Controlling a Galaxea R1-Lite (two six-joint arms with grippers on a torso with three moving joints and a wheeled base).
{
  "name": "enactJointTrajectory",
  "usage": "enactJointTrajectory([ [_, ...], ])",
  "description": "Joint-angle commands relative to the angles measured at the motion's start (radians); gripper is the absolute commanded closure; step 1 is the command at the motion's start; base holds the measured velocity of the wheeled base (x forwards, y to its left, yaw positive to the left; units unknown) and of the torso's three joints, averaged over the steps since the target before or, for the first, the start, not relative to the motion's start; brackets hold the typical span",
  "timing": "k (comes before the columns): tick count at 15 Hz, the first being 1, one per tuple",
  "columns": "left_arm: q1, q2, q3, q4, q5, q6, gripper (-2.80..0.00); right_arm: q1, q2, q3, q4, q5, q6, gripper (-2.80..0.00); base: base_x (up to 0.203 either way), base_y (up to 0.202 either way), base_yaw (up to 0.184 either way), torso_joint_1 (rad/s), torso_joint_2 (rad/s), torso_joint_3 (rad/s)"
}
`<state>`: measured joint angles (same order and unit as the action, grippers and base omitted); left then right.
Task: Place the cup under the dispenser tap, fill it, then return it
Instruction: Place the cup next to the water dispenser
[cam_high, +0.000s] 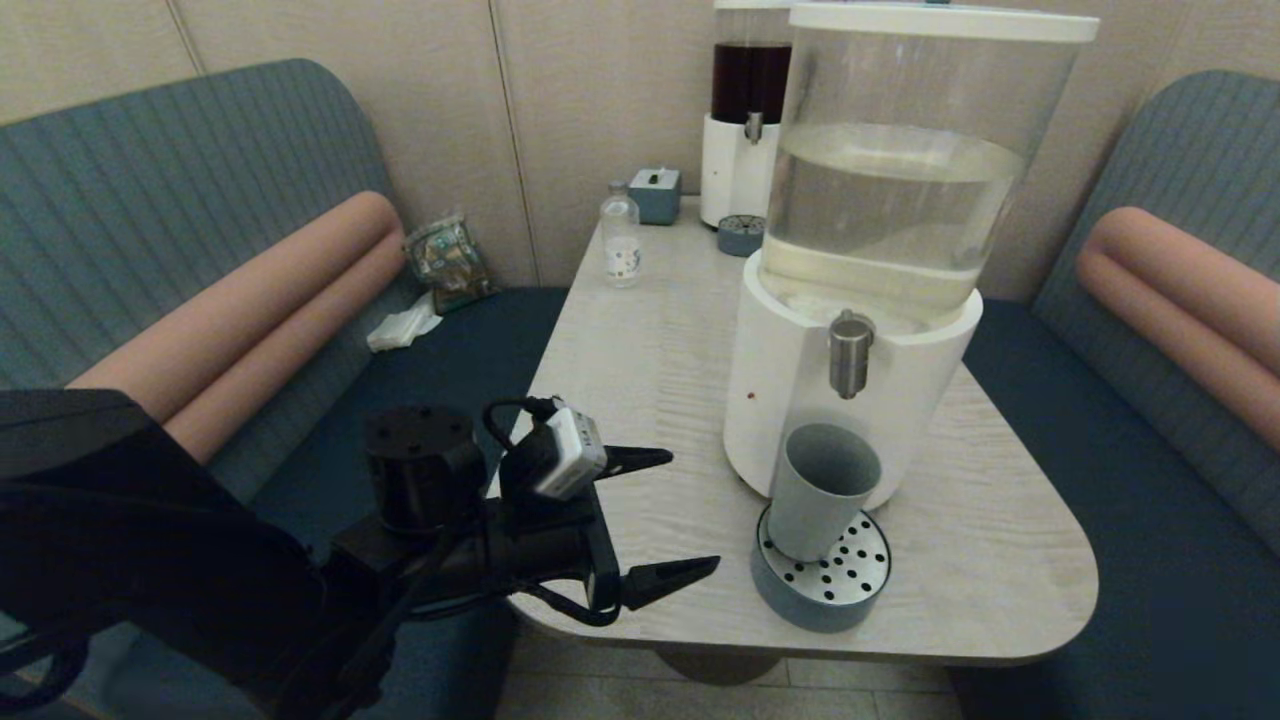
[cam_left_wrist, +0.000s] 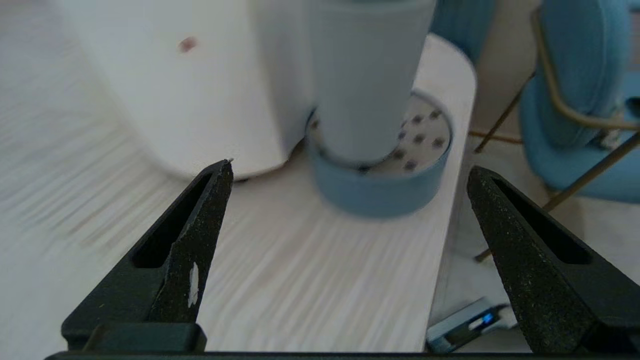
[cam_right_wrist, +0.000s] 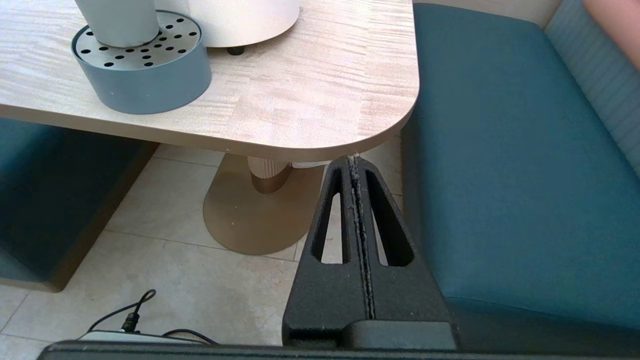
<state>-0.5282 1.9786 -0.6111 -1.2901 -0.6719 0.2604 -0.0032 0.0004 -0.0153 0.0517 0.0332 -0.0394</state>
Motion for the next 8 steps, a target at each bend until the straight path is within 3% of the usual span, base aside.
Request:
enactJointTrajectory([
  [1,-0.03,0.032,-0.03,-0.008,0.008,-0.007,-2.8,0.0,0.0,0.0,0.0,0.001,-0.001,0.0,0.0,0.0,0.0,0.0,0.0,0.0],
  [8,-0.094,0.077,-0.108,-0.008,0.067,-0.035,-2.8,0.0,0.0,0.0,0.0,0.001,-0.001,0.0,0.0,0.0,0.0,0.0,0.0,0.0],
])
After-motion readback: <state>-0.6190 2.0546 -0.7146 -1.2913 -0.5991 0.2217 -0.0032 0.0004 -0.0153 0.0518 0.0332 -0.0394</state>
